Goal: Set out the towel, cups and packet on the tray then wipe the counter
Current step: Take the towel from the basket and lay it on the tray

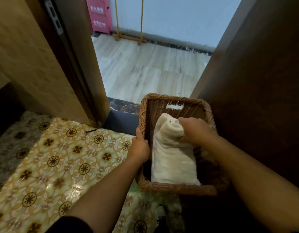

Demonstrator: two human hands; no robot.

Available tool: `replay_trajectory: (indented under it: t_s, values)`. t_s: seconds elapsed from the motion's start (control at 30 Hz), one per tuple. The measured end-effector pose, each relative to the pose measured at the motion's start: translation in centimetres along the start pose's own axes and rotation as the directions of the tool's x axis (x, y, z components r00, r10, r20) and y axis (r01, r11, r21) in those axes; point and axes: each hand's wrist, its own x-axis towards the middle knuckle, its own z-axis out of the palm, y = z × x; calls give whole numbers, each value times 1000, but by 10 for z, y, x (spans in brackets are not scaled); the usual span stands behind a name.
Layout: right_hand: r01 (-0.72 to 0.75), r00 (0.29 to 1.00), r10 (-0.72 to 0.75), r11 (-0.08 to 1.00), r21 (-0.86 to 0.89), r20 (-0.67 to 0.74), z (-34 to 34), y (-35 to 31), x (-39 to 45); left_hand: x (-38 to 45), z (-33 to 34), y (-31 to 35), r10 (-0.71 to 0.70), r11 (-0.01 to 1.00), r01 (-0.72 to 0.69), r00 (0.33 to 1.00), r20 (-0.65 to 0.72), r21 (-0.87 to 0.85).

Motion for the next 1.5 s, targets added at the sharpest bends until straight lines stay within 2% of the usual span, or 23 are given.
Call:
replay_trajectory:
  t_s: [0.1, 0.23, 0.3, 0.4, 0.43, 0.5, 0.57, 0.63, 0.7, 0.73, 0.8, 0.9, 0.93, 1.0, 1.07, 1.13, 1.27, 1.37, 1.5]
  values:
    - [-27, 982, 12, 997, -78, -187, -81, -16, -59, -5, -19, 1, 42, 998, -36, 994, 105, -59]
    - [-2, 974, -32, 989, -146, -226, -160, -58, -134, -12, -53, 3, 151, 988, -149, 967, 204, -26]
    - [0, 954, -40, 991, -134, -296, -198, -79, -164, -24, -71, 8, 304, 952, -298, 946, 114, -63]
    - [15, 930, -48, 996, -93, -364, -263, -111, -189, -55, -102, 20, 552, 826, -550, 834, -17, -121]
    - [44, 926, -66, 997, -67, -371, -282, -122, -189, -65, -113, 21, 591, 795, -587, 807, -23, -153]
    - [144, 905, -141, 989, -21, -402, -314, -143, -177, -90, -138, 14, 607, 728, -589, 792, -67, -351]
    - [274, 879, -228, 960, 52, -419, -336, -166, -152, -110, -168, -8, 572, 652, -622, 779, -257, -434]
    - [389, 867, -323, 914, 111, -379, -350, -192, -120, -114, -201, -39, 428, 623, -566, 824, -371, -539]
    - [471, 853, -408, 871, 140, -326, -356, -223, -83, -107, -237, -70, 306, 587, -484, 875, -375, -649]
    - [510, 837, -450, 848, 146, -311, -356, -240, -61, -104, -254, -82, 263, 566, -421, 907, -328, -709]
    - [593, 784, -529, 794, 138, -325, -350, -275, -9, -99, -282, -111, 217, 579, -360, 933, -287, -732]
    - [671, 714, -597, 733, 113, -365, -336, -332, 83, -96, -318, -146, 210, 506, -380, 925, -317, -774]
    - [684, 698, -613, 724, 92, -371, -332, -353, 115, -90, -328, -159, 223, 511, -397, 918, -328, -762]
    - [715, 661, -653, 697, 47, -369, -322, -398, 178, -70, -346, -184, 235, 612, -459, 883, -406, -644]
    - [742, 637, -690, 669, 31, -344, -316, -447, 233, -47, -365, -197, 102, 672, -423, 865, -491, -607]
    - [777, 609, -735, 628, 38, -297, -315, -494, 276, -26, -384, -208, -21, 647, -404, 839, -544, -647]
    - [853, 516, -829, 520, 44, -216, -325, -578, 336, 6, -433, -243, -230, 592, -330, 806, -546, -736]
    - [881, 458, -869, 471, -31, -190, -338, -637, 366, 27, -470, -266, -299, 527, -337, 786, -541, -780]
    - [890, 436, -884, 451, -67, -168, -350, -714, 407, 61, -527, -298, -324, 478, -410, 740, -590, -777]
